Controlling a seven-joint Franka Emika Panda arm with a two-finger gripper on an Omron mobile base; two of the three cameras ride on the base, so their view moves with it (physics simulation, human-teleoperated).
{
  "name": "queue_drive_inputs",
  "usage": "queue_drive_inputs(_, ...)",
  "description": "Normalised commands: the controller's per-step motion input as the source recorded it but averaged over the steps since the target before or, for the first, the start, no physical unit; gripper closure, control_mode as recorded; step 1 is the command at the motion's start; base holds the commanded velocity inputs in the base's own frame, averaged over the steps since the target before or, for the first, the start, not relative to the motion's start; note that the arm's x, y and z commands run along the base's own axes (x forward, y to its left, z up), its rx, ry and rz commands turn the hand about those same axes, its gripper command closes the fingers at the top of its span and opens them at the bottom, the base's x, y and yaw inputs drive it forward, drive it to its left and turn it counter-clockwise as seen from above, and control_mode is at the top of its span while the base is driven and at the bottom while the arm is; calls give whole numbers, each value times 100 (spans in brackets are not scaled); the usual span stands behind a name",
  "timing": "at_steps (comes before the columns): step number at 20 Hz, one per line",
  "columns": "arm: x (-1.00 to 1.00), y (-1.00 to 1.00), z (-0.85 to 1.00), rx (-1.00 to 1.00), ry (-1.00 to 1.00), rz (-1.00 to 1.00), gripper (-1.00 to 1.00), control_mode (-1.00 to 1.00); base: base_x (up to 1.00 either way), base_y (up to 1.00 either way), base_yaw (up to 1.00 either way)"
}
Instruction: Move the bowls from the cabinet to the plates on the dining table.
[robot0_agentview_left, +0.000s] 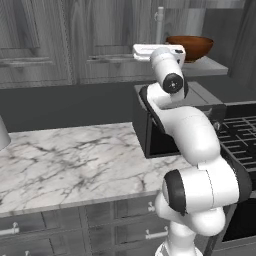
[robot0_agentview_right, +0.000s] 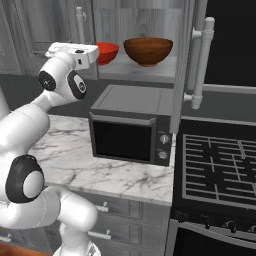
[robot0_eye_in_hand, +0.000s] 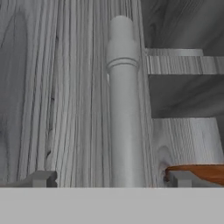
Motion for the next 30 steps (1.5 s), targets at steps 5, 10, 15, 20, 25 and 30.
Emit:
queue_drive_inputs(5,34,4,0,-7,-5,0,-100,-100,0,0,0)
queue_drive_inputs(10,31,0,0,-6,-3,0,-100,-100,0,0,0)
queue_drive_inputs(15,30,0,0,-4,-2,0,-100,-100,0,0,0)
queue_drive_inputs(20,37,-2,0,0,0,0,100,-100,0,0,0)
queue_drive_inputs(25,44,-16,-1,6,3,3,100,-100,0,0,0)
queue_drive_inputs(30,40,-11,-11,13,12,3,100,-100,0,0,0)
